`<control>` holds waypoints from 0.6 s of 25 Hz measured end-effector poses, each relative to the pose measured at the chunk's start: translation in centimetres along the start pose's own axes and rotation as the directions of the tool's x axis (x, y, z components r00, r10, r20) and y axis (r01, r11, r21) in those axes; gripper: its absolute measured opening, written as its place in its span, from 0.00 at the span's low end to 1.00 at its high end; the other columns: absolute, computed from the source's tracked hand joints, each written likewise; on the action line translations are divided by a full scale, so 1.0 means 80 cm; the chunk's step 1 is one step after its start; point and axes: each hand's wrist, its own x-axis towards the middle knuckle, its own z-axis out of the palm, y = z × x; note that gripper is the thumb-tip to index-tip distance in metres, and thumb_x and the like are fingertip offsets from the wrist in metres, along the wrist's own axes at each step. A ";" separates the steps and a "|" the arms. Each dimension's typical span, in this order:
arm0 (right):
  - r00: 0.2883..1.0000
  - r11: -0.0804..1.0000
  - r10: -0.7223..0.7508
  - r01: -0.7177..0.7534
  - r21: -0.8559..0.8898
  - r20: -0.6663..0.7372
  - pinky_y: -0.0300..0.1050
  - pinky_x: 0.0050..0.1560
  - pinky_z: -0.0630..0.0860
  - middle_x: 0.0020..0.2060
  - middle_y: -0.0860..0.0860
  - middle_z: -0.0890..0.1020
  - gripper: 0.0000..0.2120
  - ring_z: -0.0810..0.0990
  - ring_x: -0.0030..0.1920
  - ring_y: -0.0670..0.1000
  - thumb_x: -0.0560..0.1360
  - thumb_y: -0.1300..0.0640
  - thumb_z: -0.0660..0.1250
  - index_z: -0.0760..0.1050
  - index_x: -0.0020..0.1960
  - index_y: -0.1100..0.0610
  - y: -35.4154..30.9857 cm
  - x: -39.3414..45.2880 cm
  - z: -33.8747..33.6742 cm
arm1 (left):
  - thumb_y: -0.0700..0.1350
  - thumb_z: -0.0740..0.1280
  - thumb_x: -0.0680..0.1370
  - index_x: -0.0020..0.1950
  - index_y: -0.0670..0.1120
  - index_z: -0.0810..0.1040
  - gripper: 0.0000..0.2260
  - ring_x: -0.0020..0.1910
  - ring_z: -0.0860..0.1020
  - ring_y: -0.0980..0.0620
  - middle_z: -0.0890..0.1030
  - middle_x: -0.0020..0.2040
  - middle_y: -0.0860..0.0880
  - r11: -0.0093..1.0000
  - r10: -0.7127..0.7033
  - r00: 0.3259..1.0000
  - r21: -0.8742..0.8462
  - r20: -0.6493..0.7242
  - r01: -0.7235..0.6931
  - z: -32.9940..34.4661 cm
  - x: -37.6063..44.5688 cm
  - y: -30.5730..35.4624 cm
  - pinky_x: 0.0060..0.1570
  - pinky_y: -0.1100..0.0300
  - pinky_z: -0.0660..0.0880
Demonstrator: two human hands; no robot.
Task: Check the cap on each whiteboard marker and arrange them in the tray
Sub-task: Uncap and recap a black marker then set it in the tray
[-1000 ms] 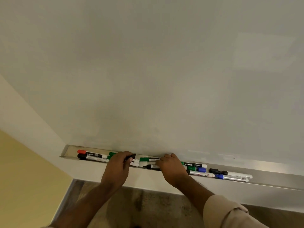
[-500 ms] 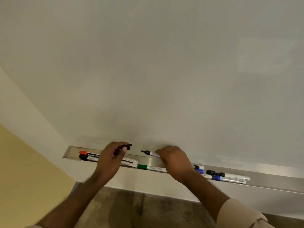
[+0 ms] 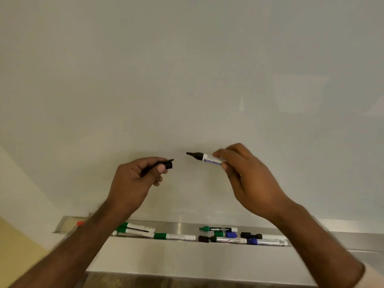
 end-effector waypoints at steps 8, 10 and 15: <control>0.999 0.998 -0.040 0.040 -0.054 0.011 0.50 0.35 0.76 0.45 0.48 0.78 0.11 0.75 0.37 0.49 0.79 0.58 0.62 0.76 0.60 0.55 -0.033 0.013 -0.079 | 0.51 0.68 0.72 0.48 0.59 0.84 0.08 0.34 0.79 0.55 0.85 0.39 0.51 0.984 0.171 0.984 -0.066 0.058 -0.167 0.015 0.016 0.083 0.35 0.66 0.78; 0.999 0.994 -0.047 0.049 -0.099 0.022 0.51 0.34 0.75 0.43 0.48 0.78 0.11 0.74 0.37 0.49 0.79 0.57 0.61 0.76 0.60 0.55 -0.036 0.014 -0.086 | 0.51 0.68 0.71 0.49 0.59 0.84 0.08 0.34 0.79 0.55 0.85 0.39 0.51 0.982 0.184 0.980 -0.045 0.073 -0.181 0.018 0.014 0.091 0.36 0.66 0.78; 0.992 0.981 -0.102 0.113 -0.159 0.073 0.51 0.34 0.74 0.41 0.50 0.79 0.11 0.74 0.36 0.51 0.80 0.58 0.60 0.78 0.58 0.55 -0.041 0.017 -0.090 | 0.51 0.69 0.71 0.50 0.57 0.84 0.09 0.34 0.79 0.55 0.85 0.39 0.51 0.974 0.219 0.968 0.037 0.120 -0.225 0.026 0.008 0.101 0.37 0.66 0.77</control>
